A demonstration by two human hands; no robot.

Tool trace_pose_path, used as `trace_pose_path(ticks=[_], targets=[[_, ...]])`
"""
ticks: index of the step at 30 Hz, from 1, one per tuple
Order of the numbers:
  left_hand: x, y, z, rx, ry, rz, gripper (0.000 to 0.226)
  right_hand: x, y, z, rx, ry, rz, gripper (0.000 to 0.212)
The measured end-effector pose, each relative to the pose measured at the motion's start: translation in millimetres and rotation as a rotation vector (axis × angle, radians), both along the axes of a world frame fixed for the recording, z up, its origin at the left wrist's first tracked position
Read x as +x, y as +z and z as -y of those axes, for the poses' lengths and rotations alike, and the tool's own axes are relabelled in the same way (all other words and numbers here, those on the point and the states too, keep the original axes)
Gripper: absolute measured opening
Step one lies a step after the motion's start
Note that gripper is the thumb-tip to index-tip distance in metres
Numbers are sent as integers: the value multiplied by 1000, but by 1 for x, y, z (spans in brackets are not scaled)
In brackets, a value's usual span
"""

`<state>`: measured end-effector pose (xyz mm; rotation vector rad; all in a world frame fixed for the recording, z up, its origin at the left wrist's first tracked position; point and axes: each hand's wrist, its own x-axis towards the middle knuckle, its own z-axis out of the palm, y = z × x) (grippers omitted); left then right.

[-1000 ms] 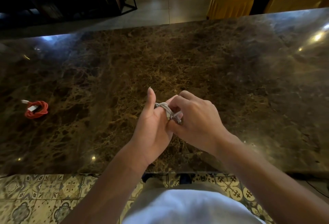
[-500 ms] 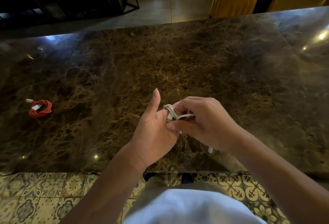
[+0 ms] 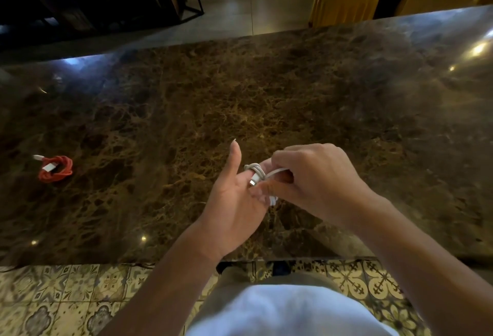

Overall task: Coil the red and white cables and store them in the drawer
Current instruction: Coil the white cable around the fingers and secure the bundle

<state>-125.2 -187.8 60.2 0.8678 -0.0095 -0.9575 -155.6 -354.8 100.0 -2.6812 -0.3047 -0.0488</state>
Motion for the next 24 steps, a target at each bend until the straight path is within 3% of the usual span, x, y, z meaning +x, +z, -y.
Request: trace_pose_path(ticks=[3, 6, 10, 13, 18, 24], targets=[[-2, -3, -1, 10, -75, 20, 91, 6, 17, 10, 258, 192, -249, 26], [-4, -1, -2, -28, -133, 22, 92, 13, 29, 26, 563, 242, -467, 24], [-11, -7, 1, 66, -259, 197, 95, 24, 28, 36, 504, 347, -377, 21], [-17, -2, 4, -1, -387, 165, 107, 36, 27, 38, 529, 395, -383, 17], [-12, 11, 4, -171, -419, 29, 122, 44, -11, 45, 891, 224, -446, 25], [-8, 31, 5, -346, -528, 17, 126, 31, -58, 41, 1212, 302, -615, 38]])
